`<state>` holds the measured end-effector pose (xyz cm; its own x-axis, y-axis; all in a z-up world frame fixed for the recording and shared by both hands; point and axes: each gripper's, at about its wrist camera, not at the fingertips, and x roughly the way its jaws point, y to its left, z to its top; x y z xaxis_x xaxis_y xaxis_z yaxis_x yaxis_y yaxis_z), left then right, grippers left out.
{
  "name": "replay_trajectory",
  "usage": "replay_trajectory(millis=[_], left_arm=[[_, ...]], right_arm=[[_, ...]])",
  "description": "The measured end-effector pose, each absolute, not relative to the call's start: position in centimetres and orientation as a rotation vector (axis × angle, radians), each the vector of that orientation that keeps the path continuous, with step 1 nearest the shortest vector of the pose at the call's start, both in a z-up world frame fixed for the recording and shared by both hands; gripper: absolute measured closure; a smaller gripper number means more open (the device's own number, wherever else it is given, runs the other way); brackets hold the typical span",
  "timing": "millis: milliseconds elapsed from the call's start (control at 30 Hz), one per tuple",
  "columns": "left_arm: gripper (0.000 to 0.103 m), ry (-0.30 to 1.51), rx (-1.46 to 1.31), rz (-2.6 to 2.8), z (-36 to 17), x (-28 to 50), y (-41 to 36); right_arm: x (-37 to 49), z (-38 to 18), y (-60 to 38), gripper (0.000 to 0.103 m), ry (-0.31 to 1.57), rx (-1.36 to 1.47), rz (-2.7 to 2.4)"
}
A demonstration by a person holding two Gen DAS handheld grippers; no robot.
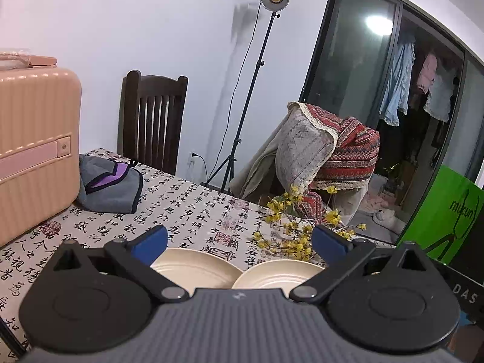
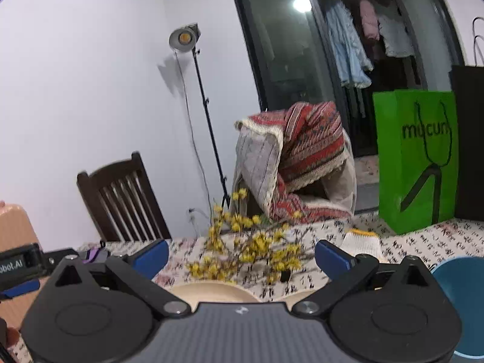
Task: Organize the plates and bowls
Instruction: 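Lower the left tool to a cream plate rim while the right tool lowers beside it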
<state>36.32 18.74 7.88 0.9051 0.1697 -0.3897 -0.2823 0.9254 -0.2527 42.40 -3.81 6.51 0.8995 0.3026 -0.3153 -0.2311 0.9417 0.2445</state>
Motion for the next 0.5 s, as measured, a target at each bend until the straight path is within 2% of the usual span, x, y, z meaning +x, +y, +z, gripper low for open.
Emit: replay_trajectory(millis=[500], left_arm=[[0.000, 0.460, -0.288, 0.228, 5.4, 38.3, 18.9]], right_arm=[[43.9, 4.9, -4.9, 0.000, 0.412, 0.224, 0.319]])
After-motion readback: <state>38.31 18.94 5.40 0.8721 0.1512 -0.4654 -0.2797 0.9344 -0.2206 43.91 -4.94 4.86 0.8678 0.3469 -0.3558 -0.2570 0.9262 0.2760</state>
